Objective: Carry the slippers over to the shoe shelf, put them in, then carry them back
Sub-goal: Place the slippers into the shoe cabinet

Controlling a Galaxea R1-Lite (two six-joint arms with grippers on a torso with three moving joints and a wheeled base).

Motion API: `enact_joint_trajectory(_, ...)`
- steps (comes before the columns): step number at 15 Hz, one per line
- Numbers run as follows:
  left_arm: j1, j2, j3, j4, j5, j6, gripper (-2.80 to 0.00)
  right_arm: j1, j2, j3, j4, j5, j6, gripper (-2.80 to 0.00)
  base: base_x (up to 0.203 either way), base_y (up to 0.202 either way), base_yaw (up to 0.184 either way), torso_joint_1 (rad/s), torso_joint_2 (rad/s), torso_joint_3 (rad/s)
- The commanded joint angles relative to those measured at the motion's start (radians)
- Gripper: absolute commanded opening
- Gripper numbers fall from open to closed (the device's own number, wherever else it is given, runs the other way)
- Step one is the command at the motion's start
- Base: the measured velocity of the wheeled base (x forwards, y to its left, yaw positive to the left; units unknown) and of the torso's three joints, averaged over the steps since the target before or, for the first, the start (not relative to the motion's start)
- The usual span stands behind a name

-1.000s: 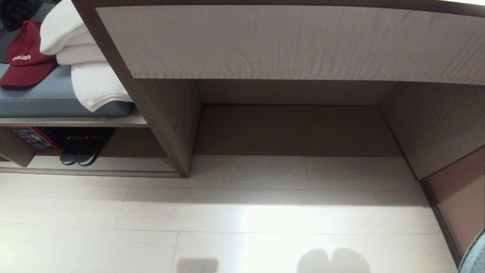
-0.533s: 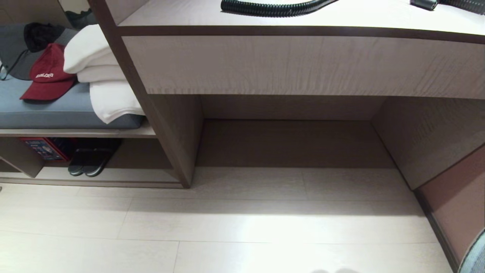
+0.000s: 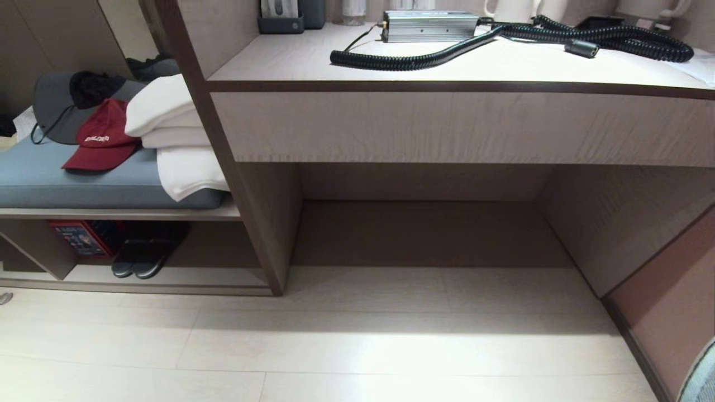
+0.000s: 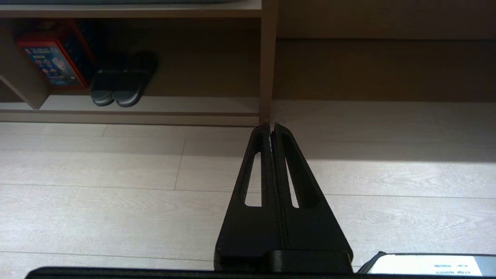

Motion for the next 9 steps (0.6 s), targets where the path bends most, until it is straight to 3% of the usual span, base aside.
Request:
enact_joint_trajectory(1,0.001,0.0,0.0,-0.001,0.0,-0.001,-2.8,0.0,0.001,0.0,0.0,0.001,0.001,-2.8,0.0,0.0,0.0,0.003,0.0,0.205)
enact_joint_trajectory(9,-0.001,0.0,0.001,-0.001,0.0,-0.001,-2.8,0.0,0.001,0.0,0.001,-0.004,0.002,-2.8,0.0,0.0,0.0,0.002,0.0,0.201)
